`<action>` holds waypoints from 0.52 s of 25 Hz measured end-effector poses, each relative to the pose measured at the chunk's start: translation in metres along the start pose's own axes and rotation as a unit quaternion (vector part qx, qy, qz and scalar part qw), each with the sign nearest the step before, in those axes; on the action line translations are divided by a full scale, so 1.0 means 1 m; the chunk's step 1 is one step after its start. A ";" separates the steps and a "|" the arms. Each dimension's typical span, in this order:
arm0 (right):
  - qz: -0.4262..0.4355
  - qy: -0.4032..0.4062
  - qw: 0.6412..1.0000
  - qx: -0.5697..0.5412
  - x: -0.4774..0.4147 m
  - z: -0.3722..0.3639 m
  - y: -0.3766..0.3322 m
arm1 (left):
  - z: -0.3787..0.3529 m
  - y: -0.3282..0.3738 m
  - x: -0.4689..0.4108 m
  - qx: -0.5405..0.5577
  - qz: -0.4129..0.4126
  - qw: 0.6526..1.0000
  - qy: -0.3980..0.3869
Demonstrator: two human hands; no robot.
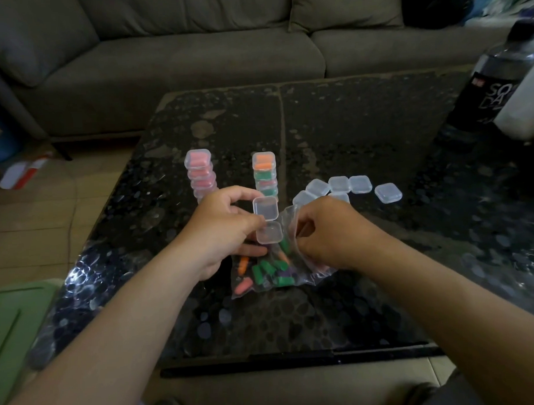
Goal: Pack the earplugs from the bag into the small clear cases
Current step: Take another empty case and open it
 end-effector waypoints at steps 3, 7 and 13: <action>0.019 -0.007 1.000 0.007 -0.002 -0.003 -0.001 | -0.001 -0.002 -0.001 -0.007 -0.003 1.000 0.002; 0.035 -0.010 0.999 0.015 -0.004 -0.007 -0.002 | -0.003 -0.002 -0.002 -0.019 -0.004 1.000 0.000; 0.047 -0.008 0.998 0.036 -0.004 -0.010 -0.004 | -0.003 -0.002 -0.001 -0.031 -0.001 1.000 -0.001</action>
Point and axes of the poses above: each hand's wrist, its own x-axis away from the middle knuckle, its own z-axis out of the back of the hand, y = z × x, the point moved 7 cm from there along -x, towards the middle knuckle, and after that the axes turned 8 degrees about -x, right-handed, at the moved point
